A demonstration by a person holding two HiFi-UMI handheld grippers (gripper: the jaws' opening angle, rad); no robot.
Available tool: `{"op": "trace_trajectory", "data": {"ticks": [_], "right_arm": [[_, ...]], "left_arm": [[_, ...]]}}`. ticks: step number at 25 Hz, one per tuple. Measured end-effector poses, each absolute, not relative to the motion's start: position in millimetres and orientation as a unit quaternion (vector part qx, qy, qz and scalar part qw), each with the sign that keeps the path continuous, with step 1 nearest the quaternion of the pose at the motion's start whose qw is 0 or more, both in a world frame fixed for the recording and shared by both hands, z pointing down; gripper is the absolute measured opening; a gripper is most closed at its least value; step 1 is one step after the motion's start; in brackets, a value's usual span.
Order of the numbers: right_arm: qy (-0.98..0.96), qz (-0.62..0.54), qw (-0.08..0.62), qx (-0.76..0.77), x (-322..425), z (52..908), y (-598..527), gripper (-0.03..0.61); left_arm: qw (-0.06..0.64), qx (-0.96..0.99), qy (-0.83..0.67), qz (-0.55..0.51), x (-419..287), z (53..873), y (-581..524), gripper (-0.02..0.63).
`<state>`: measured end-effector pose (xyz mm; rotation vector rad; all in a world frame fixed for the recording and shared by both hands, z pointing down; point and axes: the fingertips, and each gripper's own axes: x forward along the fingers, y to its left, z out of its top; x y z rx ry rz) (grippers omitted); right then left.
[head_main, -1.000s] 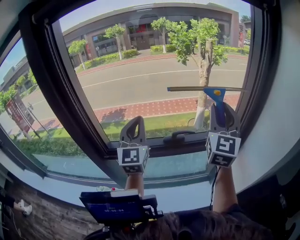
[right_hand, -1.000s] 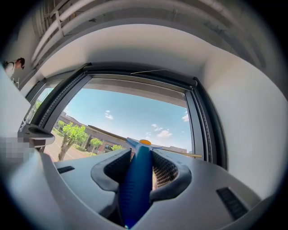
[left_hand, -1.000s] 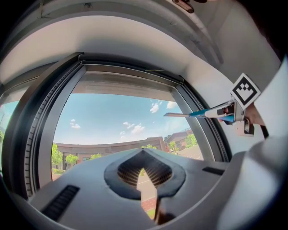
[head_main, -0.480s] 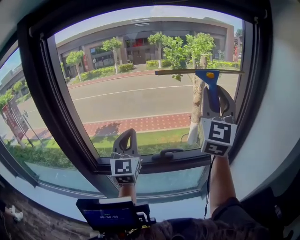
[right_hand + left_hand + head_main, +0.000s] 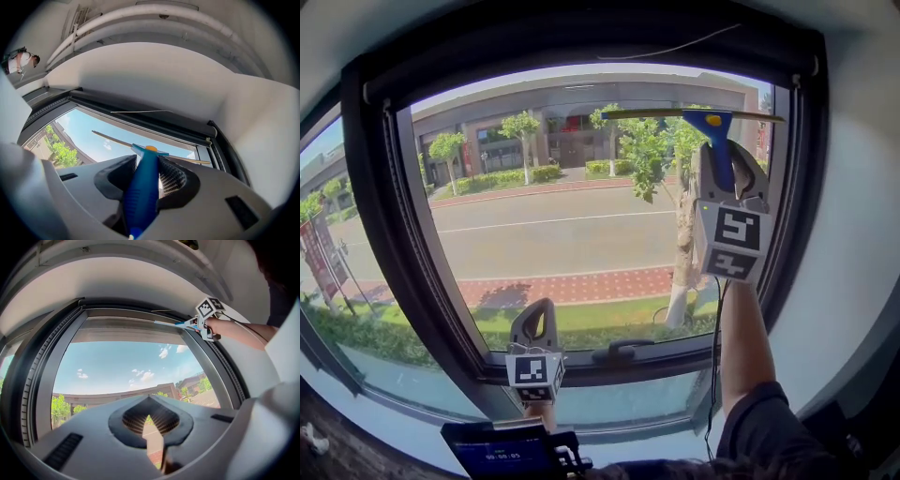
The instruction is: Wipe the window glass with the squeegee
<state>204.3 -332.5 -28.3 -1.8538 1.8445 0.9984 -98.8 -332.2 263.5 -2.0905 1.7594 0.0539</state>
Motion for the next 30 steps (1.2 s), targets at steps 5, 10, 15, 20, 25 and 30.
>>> {"op": "trace_trajectory", "data": {"ticks": [5,10,15,20,25,30], "right_arm": [[0.657,0.343,0.196,-0.642,209.5,-65.4,-343.6,0.143],[0.647,0.351,0.202,-0.646,222.7,-91.4,-351.4,0.143],[0.652,0.339,0.218,-0.642,229.3,-102.0,-365.1,0.141],[0.649,0.343,0.209,-0.646,230.8,-107.7,-375.9,0.141],[0.649,0.347,0.196,-0.648,230.4,-104.7,-384.5,0.141],[0.647,0.345,0.194,-0.651,230.1,-96.7,-385.8,0.143]], "left_arm": [[0.202,-0.745,0.636,0.016,-107.9,264.8,-332.0,0.001],[0.199,-0.740,0.643,0.009,-114.6,267.1,-328.8,0.002],[0.192,-0.739,0.645,0.014,-116.6,267.1,-326.6,0.002],[0.191,-0.739,0.647,0.010,-118.7,269.2,-325.5,0.002],[0.187,-0.740,0.646,0.009,-119.7,271.8,-325.9,0.002],[0.186,-0.742,0.644,0.008,-117.7,272.5,-325.1,0.002]]}}
